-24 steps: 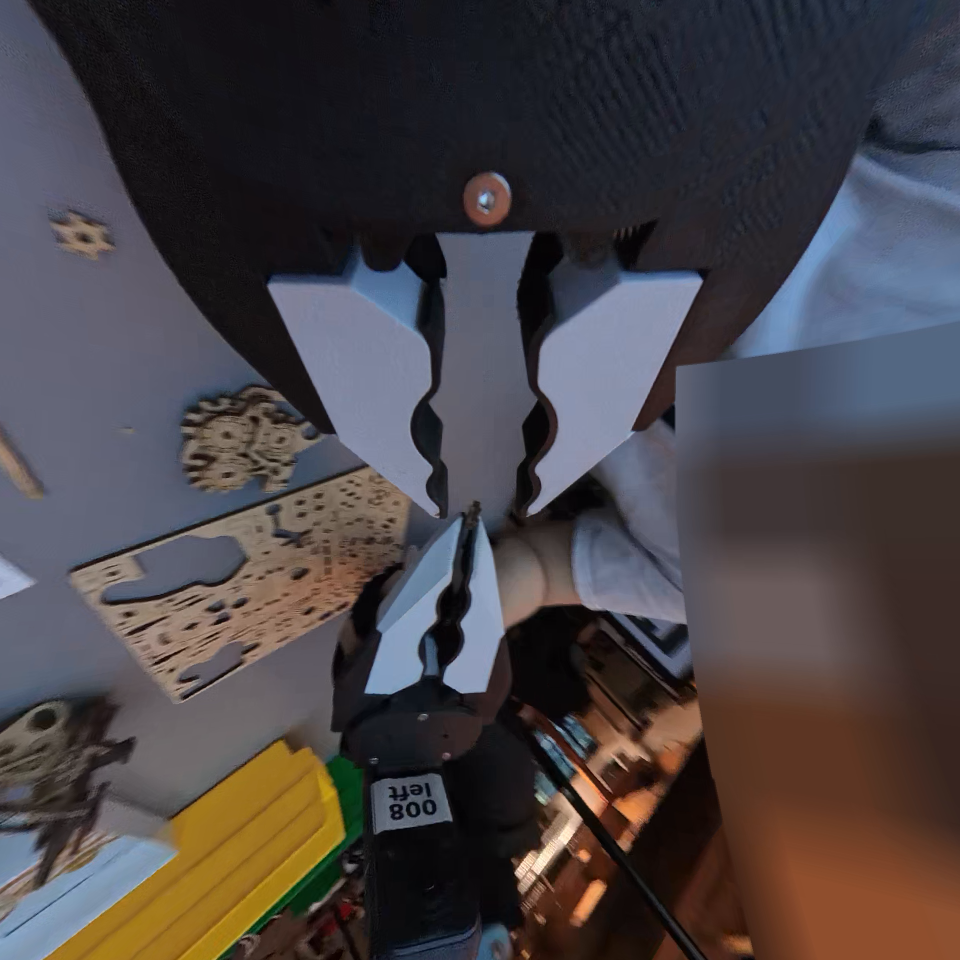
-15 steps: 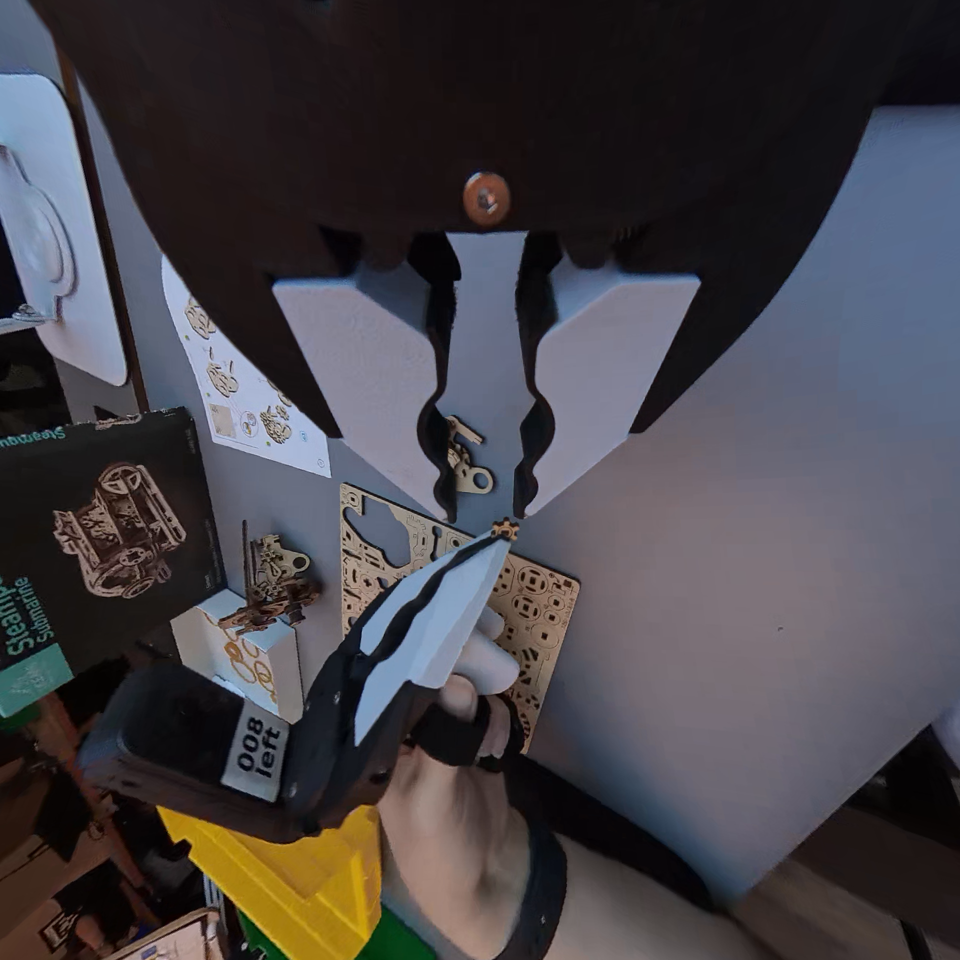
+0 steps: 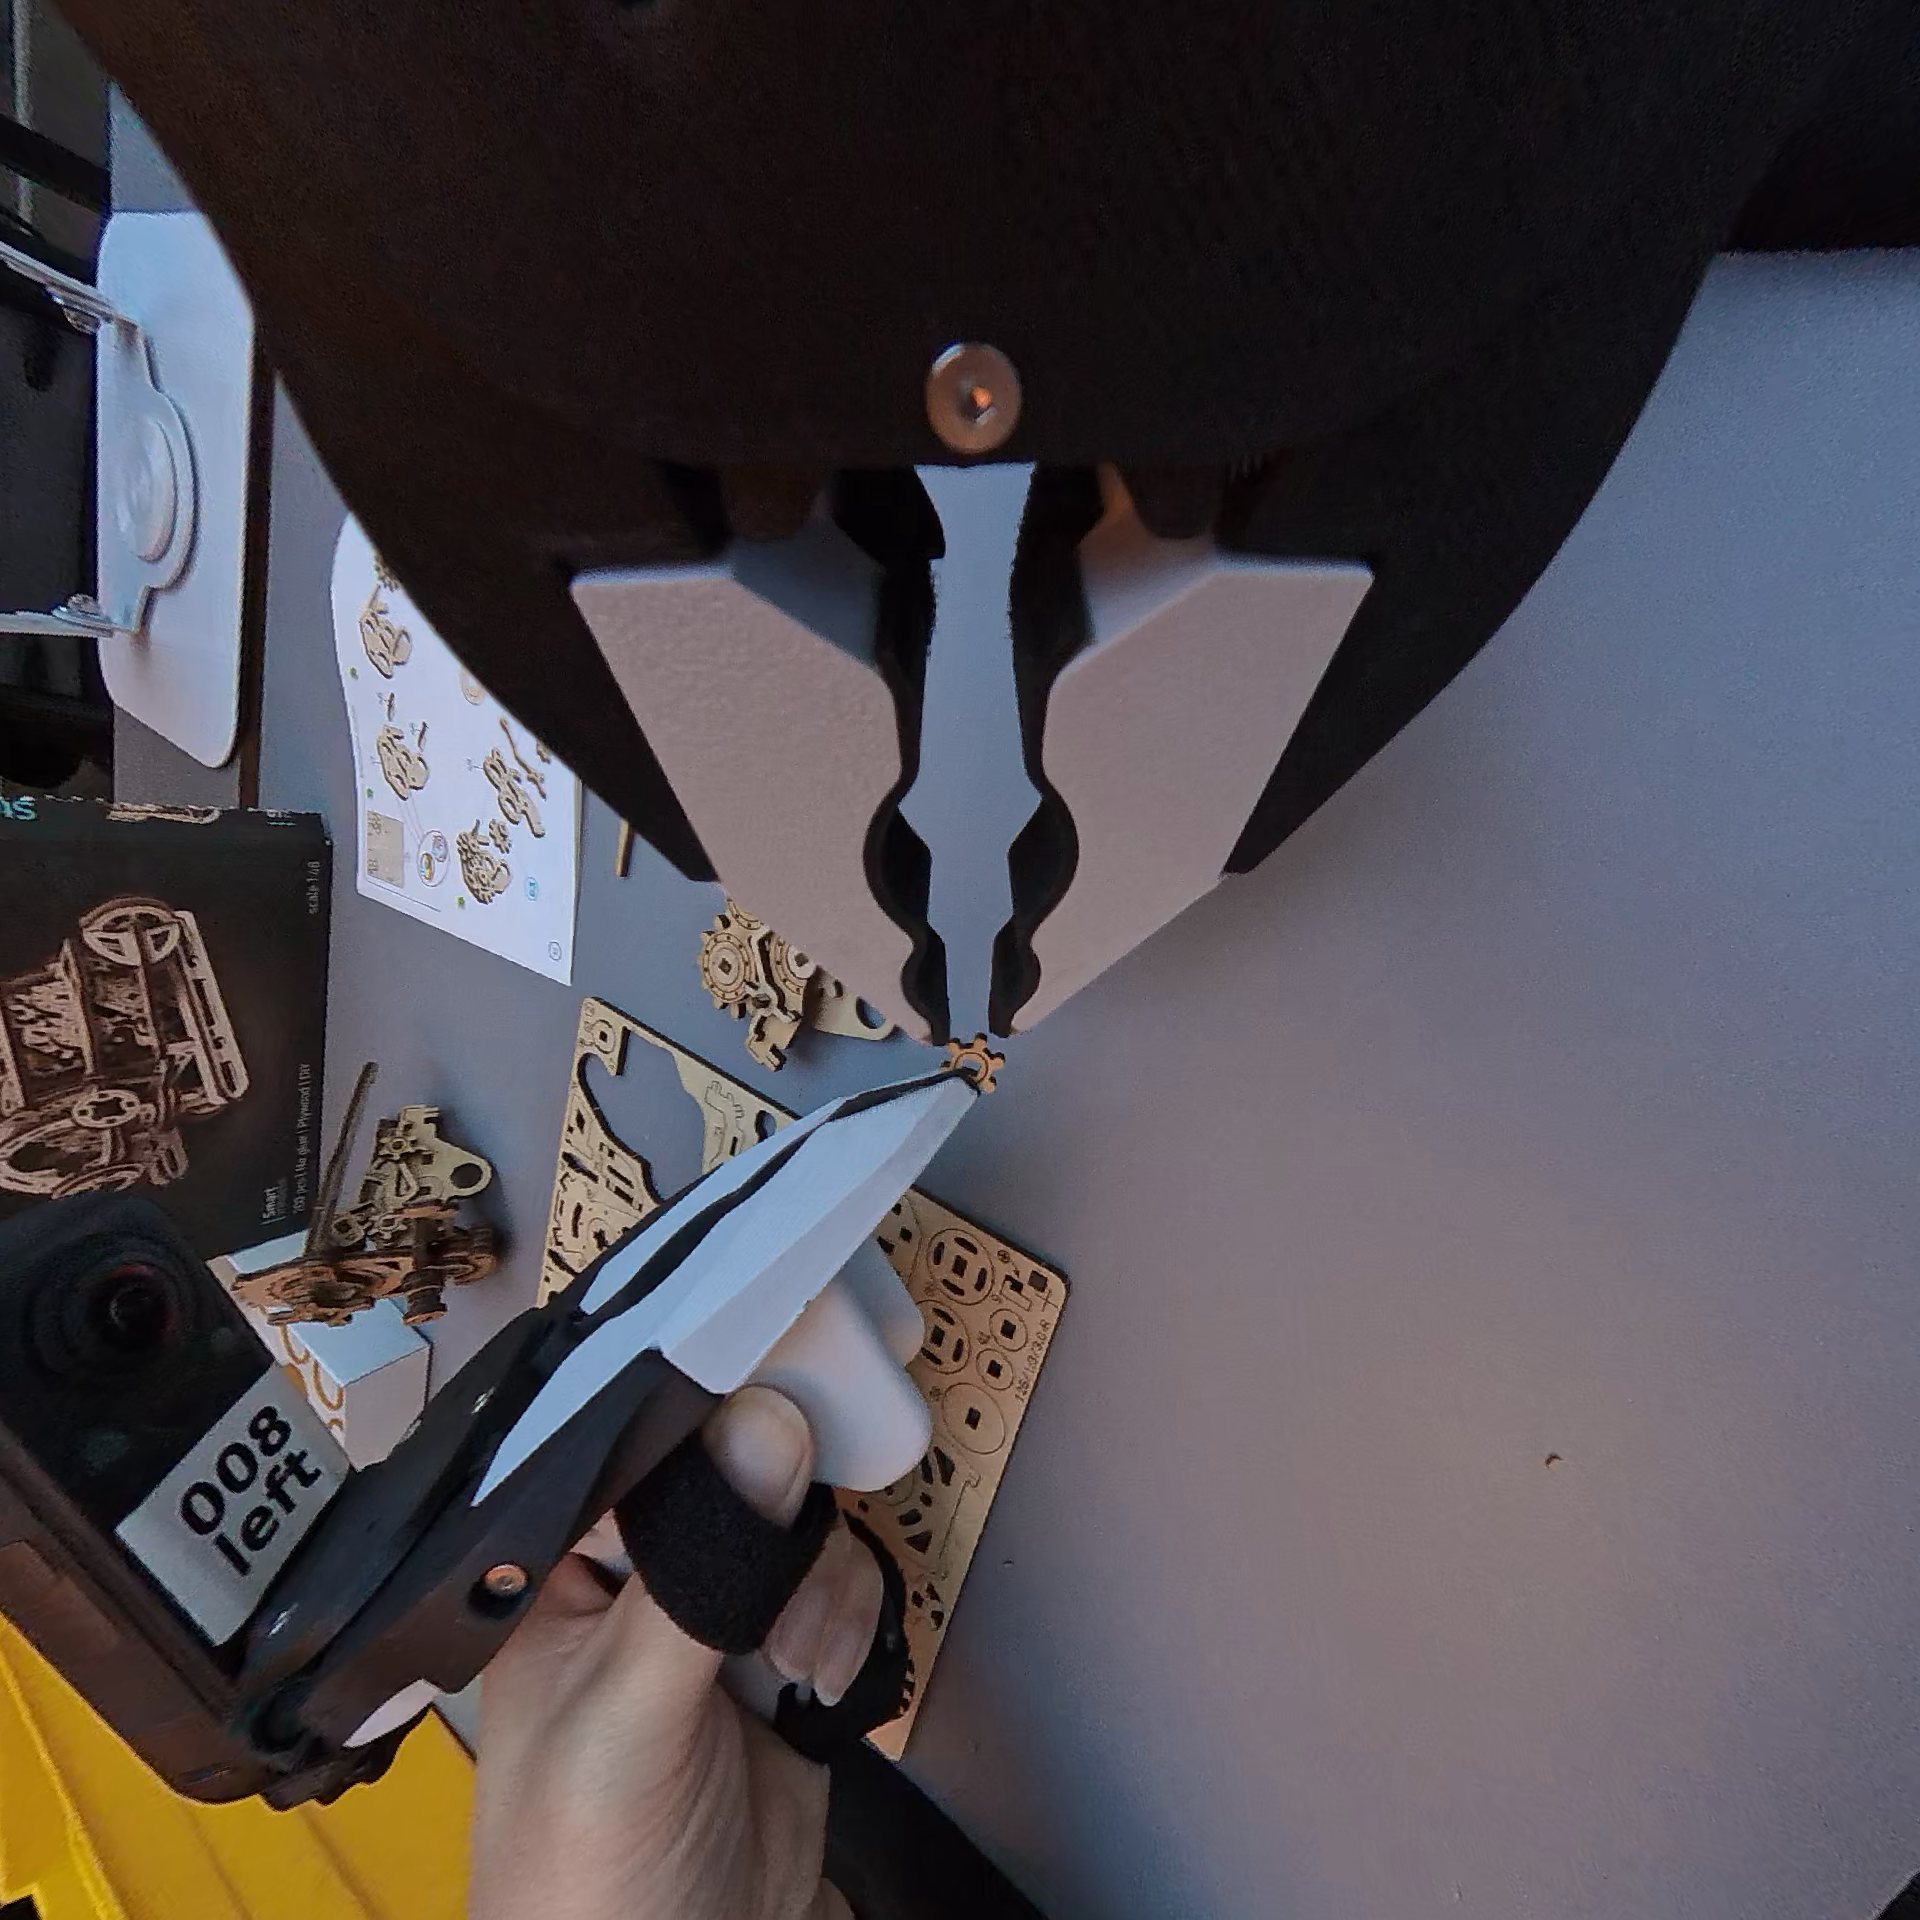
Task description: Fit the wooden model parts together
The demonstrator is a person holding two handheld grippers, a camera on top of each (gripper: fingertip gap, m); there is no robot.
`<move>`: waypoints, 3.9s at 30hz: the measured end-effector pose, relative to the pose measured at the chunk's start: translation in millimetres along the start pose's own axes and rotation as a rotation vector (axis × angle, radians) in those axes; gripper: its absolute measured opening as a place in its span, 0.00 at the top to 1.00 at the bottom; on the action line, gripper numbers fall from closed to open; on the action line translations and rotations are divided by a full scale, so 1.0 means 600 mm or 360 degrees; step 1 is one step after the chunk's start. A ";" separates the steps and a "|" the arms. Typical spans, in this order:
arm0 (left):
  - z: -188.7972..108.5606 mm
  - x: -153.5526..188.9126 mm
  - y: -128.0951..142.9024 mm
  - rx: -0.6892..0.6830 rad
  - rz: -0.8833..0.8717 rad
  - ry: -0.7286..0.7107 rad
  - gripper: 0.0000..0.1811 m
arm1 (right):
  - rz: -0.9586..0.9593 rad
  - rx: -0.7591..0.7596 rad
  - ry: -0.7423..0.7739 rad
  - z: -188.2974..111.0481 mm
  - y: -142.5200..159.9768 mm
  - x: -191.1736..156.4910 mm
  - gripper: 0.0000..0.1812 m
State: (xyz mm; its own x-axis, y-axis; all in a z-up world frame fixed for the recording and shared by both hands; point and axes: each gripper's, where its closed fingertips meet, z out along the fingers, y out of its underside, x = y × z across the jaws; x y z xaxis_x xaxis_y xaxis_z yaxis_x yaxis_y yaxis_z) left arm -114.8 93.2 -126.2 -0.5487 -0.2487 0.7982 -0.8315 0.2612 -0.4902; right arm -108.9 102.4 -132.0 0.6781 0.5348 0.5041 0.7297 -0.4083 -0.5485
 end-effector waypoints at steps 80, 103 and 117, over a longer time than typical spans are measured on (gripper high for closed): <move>-0.042 -0.109 -0.059 0.0014 0.1096 -0.0894 0.98 | 0.0893 -0.0308 -0.0047 0.024 0.087 0.076 0.95; -0.043 -0.108 -0.060 0.0061 0.1028 -0.0990 0.98 | 0.0769 -0.0069 0.0072 0.004 0.056 0.088 0.95; -0.037 -0.027 -0.082 0.0418 0.0504 -0.0268 0.95 | 0.0029 0.0019 0.0263 -0.015 0.021 0.074 0.95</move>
State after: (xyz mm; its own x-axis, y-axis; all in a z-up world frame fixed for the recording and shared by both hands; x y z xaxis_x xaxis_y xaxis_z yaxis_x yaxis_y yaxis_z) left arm -63.1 105.0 -107.3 -0.7682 -0.3485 0.5371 -0.6023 0.1087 -0.7909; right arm -68.7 114.4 -110.1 0.6970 0.3981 0.5964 0.7168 -0.4072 -0.5660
